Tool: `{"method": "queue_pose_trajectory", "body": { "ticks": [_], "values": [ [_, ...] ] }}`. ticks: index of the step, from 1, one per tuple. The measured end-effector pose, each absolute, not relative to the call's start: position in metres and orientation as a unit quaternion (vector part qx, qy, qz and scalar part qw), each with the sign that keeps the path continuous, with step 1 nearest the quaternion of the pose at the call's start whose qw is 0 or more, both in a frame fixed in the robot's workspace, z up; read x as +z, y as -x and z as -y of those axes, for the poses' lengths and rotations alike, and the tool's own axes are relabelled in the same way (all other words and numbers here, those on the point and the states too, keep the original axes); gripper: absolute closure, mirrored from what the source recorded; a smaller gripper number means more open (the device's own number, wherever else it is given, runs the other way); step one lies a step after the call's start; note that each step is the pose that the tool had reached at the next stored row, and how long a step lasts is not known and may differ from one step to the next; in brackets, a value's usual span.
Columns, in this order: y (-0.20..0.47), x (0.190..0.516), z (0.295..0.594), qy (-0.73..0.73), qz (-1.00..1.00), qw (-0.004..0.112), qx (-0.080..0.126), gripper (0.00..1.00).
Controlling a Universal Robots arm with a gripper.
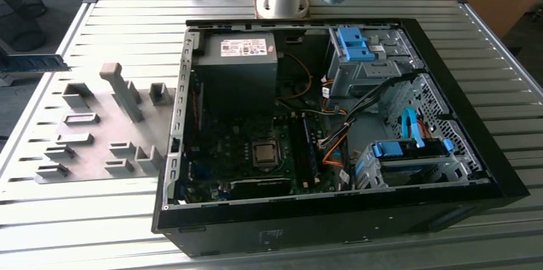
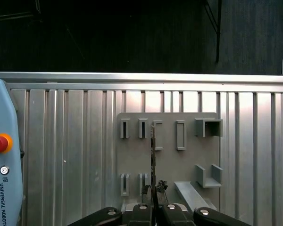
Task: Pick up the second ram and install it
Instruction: 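Pick up the second ram and move it above second insertion slot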
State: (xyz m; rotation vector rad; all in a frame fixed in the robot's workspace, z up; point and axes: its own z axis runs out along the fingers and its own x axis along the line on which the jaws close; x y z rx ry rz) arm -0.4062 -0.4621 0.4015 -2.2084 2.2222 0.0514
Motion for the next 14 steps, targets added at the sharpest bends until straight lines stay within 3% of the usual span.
{"method": "queue_pose_trajectory", "body": {
  "ticks": [14],
  "values": [
    [0.4012, 0.4016, 0.4621, 0.705, -0.709, 0.004, 0.016, 0.86]
  ]
}}
